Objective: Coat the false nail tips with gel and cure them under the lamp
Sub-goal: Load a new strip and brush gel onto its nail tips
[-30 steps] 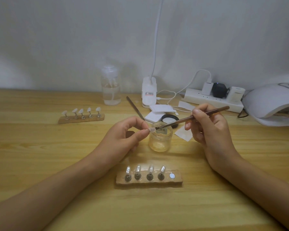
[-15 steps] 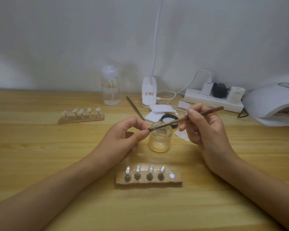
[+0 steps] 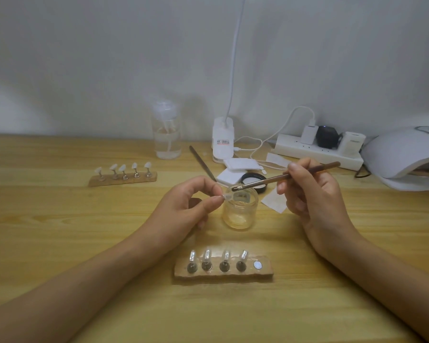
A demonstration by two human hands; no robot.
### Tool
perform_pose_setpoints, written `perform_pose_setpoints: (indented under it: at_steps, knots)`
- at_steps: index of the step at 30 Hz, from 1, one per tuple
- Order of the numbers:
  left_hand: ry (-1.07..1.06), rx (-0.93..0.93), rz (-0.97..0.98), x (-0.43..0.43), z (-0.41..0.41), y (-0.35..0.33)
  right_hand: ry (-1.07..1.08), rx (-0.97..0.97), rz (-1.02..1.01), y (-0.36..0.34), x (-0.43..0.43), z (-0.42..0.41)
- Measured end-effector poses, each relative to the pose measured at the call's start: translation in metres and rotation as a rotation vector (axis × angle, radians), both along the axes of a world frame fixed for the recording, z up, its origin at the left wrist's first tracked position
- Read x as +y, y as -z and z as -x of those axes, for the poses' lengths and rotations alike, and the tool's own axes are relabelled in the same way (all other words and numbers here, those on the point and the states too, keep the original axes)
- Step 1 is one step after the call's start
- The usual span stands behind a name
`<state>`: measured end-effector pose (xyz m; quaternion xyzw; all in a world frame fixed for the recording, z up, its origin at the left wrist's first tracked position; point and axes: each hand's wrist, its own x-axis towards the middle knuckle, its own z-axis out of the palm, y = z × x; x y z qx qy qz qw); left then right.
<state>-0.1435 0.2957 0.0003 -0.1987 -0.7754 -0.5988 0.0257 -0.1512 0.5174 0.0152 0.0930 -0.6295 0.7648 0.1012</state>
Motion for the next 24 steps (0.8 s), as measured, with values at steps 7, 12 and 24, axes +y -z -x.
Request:
perform_pose_setpoints:
  at_steps: [7,12,24]
  knots:
    - [0.004,-0.006,-0.001,0.0008,-0.0014,-0.0013,0.002,0.003,-0.02,0.0003,-0.0003,0.0009]
    - [0.0,-0.027,0.002,0.0008,-0.0022,-0.0019,-0.089,0.054,-0.013,0.0001,-0.006,-0.0019]
    - [0.014,-0.014,0.007,0.0014,-0.0024,-0.0027,0.008,0.013,-0.035,0.0017,-0.0033,0.0006]
